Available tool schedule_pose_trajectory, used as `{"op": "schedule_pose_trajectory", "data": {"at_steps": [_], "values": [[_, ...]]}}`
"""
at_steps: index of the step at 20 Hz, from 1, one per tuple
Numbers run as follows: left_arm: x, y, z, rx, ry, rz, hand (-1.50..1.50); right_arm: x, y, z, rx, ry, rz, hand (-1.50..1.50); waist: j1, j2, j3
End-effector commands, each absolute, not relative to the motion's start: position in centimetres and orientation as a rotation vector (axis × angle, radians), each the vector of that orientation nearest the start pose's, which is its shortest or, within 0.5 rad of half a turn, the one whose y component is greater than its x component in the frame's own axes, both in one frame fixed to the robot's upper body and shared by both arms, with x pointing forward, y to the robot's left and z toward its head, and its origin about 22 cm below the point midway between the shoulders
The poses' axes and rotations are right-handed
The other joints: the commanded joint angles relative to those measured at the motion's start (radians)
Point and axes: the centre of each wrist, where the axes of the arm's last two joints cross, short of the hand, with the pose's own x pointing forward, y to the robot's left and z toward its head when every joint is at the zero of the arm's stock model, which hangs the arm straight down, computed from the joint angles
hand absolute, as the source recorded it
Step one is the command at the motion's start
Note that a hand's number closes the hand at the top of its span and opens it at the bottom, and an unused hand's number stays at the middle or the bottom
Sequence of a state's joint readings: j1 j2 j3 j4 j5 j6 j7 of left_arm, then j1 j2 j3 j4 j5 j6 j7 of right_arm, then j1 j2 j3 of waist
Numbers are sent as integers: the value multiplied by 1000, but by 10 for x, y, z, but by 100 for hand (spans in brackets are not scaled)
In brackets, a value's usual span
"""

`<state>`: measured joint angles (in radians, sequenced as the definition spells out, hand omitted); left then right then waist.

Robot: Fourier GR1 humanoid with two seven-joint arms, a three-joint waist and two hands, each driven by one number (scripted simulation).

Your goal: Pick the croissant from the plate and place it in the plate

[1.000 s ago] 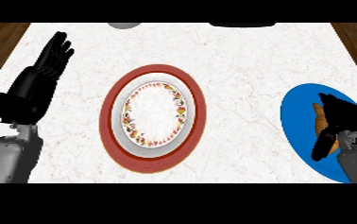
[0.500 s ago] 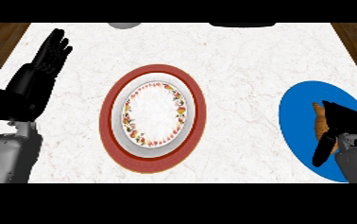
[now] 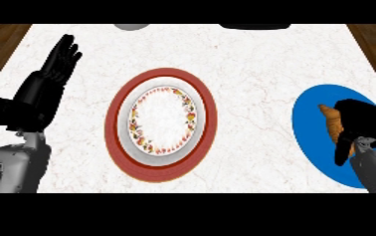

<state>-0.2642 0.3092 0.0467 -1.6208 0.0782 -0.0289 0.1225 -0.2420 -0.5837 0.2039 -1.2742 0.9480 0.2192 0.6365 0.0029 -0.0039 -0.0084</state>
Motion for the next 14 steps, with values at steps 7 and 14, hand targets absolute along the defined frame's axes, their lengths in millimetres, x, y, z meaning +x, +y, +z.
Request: {"op": "schedule_pose_trajectory", "data": {"at_steps": [7,14], "values": [[285,307,101,218,-1707,-181,0,189,-282,25,-1238,-707,828,150,-95,-25,7],[287,303,103,209,-1731,-186,0,118,-220,95,-1184,-1001,709,150,-53,-9,6]]}}
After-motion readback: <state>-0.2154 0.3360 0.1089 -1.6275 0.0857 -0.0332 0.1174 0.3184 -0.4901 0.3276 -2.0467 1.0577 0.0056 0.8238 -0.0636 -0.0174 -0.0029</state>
